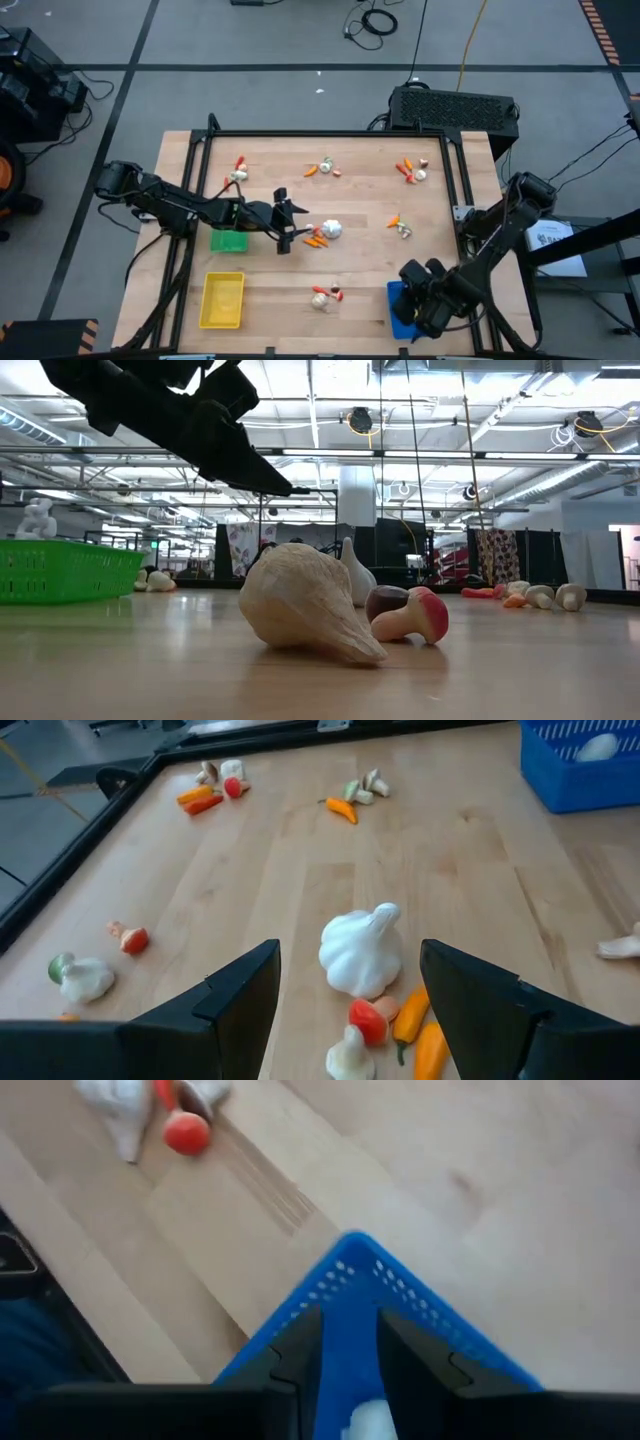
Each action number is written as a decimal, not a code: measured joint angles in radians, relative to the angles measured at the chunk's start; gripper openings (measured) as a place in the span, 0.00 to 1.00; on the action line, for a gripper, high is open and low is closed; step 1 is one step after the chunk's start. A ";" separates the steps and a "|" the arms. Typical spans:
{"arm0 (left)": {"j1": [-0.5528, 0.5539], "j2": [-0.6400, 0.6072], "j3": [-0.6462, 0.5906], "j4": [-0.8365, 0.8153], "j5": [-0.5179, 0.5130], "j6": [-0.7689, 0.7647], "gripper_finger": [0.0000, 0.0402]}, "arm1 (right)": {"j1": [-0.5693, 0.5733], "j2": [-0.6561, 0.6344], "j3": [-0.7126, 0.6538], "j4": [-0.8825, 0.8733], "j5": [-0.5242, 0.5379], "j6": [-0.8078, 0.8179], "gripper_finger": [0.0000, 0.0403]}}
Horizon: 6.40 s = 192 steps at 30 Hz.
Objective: Sort produce into baskets
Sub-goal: Put the garlic into the blue bin
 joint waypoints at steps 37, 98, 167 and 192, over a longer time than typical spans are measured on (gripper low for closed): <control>-0.099 -0.293 -0.085 -0.340 -0.494 -0.102 0.62 | -0.560 0.252 0.030 0.762 0.260 -1.550 0.52; -0.083 -0.328 -0.245 -0.057 -0.440 -0.170 0.62 | -0.623 0.216 -0.066 0.724 0.170 -1.469 0.03; -0.050 -0.328 -0.245 0.022 -0.416 -0.114 0.62 | 0.057 -0.094 -0.048 0.046 0.133 -0.234 0.23; -0.050 -0.328 -0.245 0.022 -0.416 -0.115 0.62 | -0.111 -0.094 -0.058 0.172 0.744 -0.611 0.23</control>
